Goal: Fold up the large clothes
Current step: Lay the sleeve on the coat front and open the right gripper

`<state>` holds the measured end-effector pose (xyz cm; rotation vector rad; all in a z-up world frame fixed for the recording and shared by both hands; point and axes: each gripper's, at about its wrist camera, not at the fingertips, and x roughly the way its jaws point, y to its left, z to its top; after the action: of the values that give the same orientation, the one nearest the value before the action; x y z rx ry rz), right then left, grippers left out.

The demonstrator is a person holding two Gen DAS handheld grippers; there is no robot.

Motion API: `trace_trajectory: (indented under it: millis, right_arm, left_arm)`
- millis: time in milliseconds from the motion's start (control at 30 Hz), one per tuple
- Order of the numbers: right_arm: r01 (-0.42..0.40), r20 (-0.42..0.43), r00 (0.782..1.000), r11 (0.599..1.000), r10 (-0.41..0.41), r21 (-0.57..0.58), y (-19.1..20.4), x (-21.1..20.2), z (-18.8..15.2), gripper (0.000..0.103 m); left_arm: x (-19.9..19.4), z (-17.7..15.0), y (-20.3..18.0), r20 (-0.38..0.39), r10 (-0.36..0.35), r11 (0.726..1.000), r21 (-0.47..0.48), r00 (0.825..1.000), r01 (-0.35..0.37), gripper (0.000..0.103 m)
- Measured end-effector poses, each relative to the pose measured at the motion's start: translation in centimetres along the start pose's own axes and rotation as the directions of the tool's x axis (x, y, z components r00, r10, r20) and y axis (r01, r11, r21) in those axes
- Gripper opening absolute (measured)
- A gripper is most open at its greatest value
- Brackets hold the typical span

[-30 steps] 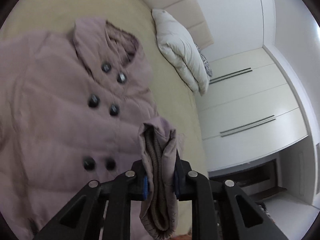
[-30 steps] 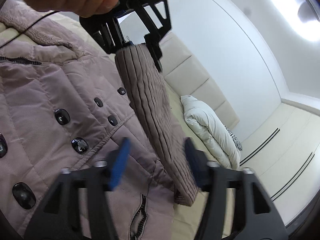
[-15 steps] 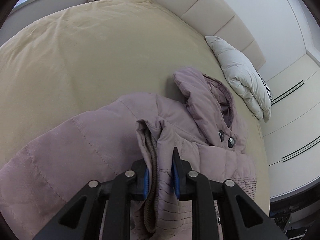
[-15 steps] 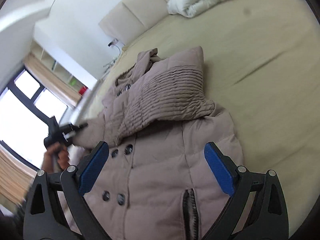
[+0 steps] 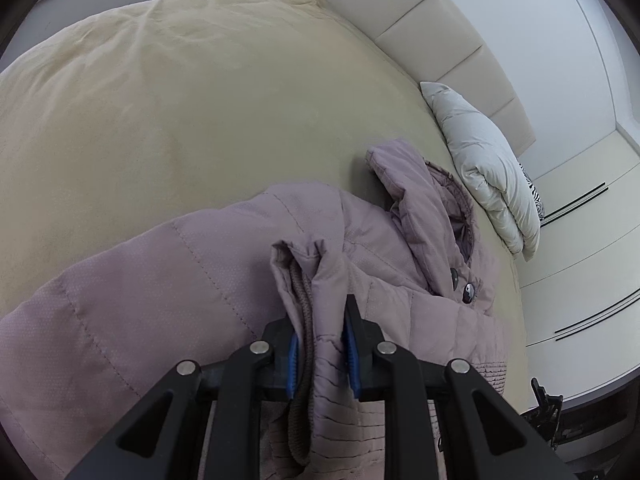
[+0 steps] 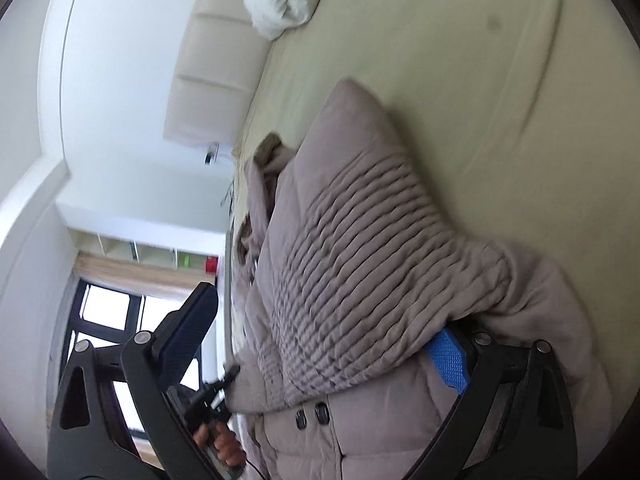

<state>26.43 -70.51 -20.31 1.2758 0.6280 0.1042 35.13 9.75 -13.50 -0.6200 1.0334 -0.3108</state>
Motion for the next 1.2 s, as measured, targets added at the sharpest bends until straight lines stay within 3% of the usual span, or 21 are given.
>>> trace_trajectory:
  millis: [133,300,367,467,600,700,767,833,967,1000,1100,1167,1200]
  right_arm:
    - [-0.060,0.032,0.998,0.994,0.057,0.096,-2.6,-0.8,1.0,0.077]
    - [0.014,-0.023,1.000,0.999,-0.015,-0.048,-0.2,-3.1,-0.6,0.077]
    - [0.047,0.019,0.999,0.991,-0.045,-0.124,1.8,-4.8,-1.3,0.077]
    - [0.020,0.081,0.997,0.971,-0.001,-0.239,6.0,-7.1,-0.6,0.077]
    - [0.017,0.015,1.000,0.936,-0.013,-0.351,9.9,-3.3,1.2,0.077]
    - [0.113,-0.009,0.993,0.944,-0.122,-0.310,8.5,0.8,3.4,0.077]
    - [0.219,-0.056,0.969,0.942,-0.240,-0.254,5.2,4.1,4.6,0.077]
    - [0.178,-0.064,0.977,0.946,-0.203,-0.270,2.4,5.2,4.5,0.075]
    - [0.226,-0.042,0.966,0.908,-0.256,-0.352,5.0,4.4,3.7,0.076]
    - [0.232,-0.024,0.966,0.910,-0.256,-0.342,6.0,3.9,3.8,0.076]
    - [0.169,0.027,0.985,0.910,-0.172,-0.379,9.2,2.9,3.7,0.076]
    - [0.180,0.029,0.983,0.903,-0.184,-0.391,10.0,3.4,3.7,0.077]
    - [0.217,0.018,0.973,0.898,-0.228,-0.383,8.5,4.4,3.8,0.078]
  left_arm:
    - [0.3,-0.8,-0.2,0.001,0.012,1.000,0.003,1.000,-0.012,0.023]
    - [0.5,-0.7,-0.2,-0.016,0.028,0.999,0.029,0.999,-0.028,0.027]
    - [0.7,-0.7,0.0,-0.016,0.024,1.000,0.019,1.000,-0.024,0.027]
    - [0.8,-0.6,-0.1,-0.011,0.026,1.000,0.016,1.000,-0.025,0.028]
    - [1.2,-0.1,-0.4,-0.007,0.032,0.999,0.025,0.999,-0.032,0.029]
    - [1.5,-0.2,-0.2,-0.011,0.036,0.999,0.036,0.999,-0.035,0.031]
    - [1.5,-0.4,0.2,-0.014,0.019,0.999,0.032,1.000,-0.018,0.031]
    - [1.3,-0.5,0.6,-0.013,-0.001,1.000,0.028,1.000,0.002,0.032]
    - [0.6,-0.4,1.3,-0.010,-0.068,0.998,-0.009,0.998,0.068,0.039]
    - [0.3,-0.3,1.3,0.000,-0.078,0.997,-0.010,0.997,0.078,0.046]
    - [-0.3,0.2,1.3,0.036,-0.045,0.999,0.003,0.998,0.045,0.056]
    - [-0.5,0.3,1.8,0.046,-0.042,0.999,-0.015,0.998,0.042,0.056]
    - [-1.0,0.2,2.1,0.054,-0.043,0.999,-0.031,0.998,0.045,0.056]
